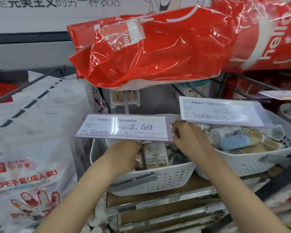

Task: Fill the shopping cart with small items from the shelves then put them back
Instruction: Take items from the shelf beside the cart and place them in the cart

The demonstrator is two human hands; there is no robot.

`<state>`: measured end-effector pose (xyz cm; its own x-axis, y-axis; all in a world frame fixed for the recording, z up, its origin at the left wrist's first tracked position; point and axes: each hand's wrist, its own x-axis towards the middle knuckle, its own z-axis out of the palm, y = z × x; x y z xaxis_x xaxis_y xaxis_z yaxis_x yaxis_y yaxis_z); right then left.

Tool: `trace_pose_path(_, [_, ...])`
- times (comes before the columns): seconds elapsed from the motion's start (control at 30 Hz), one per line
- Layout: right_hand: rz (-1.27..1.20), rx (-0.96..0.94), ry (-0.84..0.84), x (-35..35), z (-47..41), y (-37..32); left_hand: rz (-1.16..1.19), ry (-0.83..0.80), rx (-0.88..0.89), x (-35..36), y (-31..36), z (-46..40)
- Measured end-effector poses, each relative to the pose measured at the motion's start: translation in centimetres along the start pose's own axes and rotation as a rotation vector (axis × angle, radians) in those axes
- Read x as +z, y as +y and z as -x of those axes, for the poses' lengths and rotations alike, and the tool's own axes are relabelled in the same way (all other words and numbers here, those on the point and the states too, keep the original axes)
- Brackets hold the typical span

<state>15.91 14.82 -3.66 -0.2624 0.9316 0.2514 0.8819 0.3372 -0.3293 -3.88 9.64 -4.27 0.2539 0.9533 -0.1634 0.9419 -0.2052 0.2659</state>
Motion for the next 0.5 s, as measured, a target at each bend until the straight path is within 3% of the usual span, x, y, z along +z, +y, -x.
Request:
trace_pose_path(0.13, [-0.037,0.002,0.003,-0.2,0.2,-0.3,0.005,-0.044,0.041,-0.1,0.1,-0.1])
trace_pose_path(0.2, [0.01,0.013,-0.07,-0.2,0.1,-0.6,0.124,-0.138,0.083,0.0,0.1,-0.1])
trace_pose_path(0.27, [0.065,0.039,-0.191,-0.1,-0.1,-0.8,0.06,-0.226,0.088,0.3,0.0,-0.4])
trace_pose_path(0.4, [0.081,0.056,-0.306,0.2,-0.8,-0.5,-0.151,-0.187,-0.007,1.0,0.0,-1.6])
trace_pose_path(0.5, [-0.154,0.051,-0.281,0.2,-1.2,0.0,-0.145,-0.135,0.0,0.6,0.3,-1.5])
